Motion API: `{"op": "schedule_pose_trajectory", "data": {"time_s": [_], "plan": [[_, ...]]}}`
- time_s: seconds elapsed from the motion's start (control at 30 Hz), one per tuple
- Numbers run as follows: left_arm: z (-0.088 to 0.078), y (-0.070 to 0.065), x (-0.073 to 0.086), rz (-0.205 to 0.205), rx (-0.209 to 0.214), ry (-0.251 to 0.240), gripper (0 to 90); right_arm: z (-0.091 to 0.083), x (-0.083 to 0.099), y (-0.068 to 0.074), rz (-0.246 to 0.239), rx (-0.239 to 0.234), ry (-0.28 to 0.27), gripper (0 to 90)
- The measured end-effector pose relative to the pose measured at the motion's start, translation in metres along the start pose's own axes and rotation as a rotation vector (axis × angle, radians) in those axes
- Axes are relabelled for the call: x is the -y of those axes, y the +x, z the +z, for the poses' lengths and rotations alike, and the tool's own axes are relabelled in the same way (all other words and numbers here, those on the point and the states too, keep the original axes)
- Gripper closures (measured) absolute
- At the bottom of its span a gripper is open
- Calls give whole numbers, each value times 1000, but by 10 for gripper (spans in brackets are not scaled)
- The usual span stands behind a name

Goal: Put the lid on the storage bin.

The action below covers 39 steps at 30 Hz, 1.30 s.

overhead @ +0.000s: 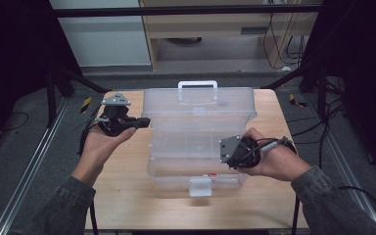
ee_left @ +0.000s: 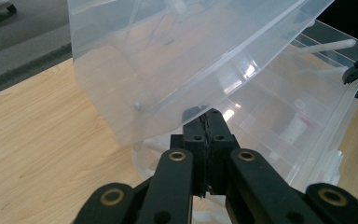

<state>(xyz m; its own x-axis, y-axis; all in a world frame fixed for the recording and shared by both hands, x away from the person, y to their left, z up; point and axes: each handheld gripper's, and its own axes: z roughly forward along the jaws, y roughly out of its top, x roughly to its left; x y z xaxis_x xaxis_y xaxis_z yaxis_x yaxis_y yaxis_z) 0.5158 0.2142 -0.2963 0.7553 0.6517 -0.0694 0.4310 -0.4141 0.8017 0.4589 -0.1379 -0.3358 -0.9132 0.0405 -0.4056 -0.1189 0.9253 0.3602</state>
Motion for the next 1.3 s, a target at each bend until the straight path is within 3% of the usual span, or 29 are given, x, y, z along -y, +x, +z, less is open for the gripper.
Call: {"op": "schedule_pose_trajectory", "data": {"time_s": [0.17,0.43,0.57,0.6,0.83,1.3], "plan": [[-1,-2,3,-1,1,-7,888,1,3,5,42,0,-28,541],[-2,-5,9,-6,13,-3,886,-9,9,15,113,60,-76,372],[-1,-5,12,20,22,-19,886,-17,13,20,155,93,-93,314],[-2,-7,14,3,19,-2,886,-19,15,21,164,103,-94,301],[-2,-11,22,3,32,1,878,-30,36,24,266,149,-104,236],[1,-18,40,-2,53,1,888,-49,76,28,391,185,-132,191]]}}
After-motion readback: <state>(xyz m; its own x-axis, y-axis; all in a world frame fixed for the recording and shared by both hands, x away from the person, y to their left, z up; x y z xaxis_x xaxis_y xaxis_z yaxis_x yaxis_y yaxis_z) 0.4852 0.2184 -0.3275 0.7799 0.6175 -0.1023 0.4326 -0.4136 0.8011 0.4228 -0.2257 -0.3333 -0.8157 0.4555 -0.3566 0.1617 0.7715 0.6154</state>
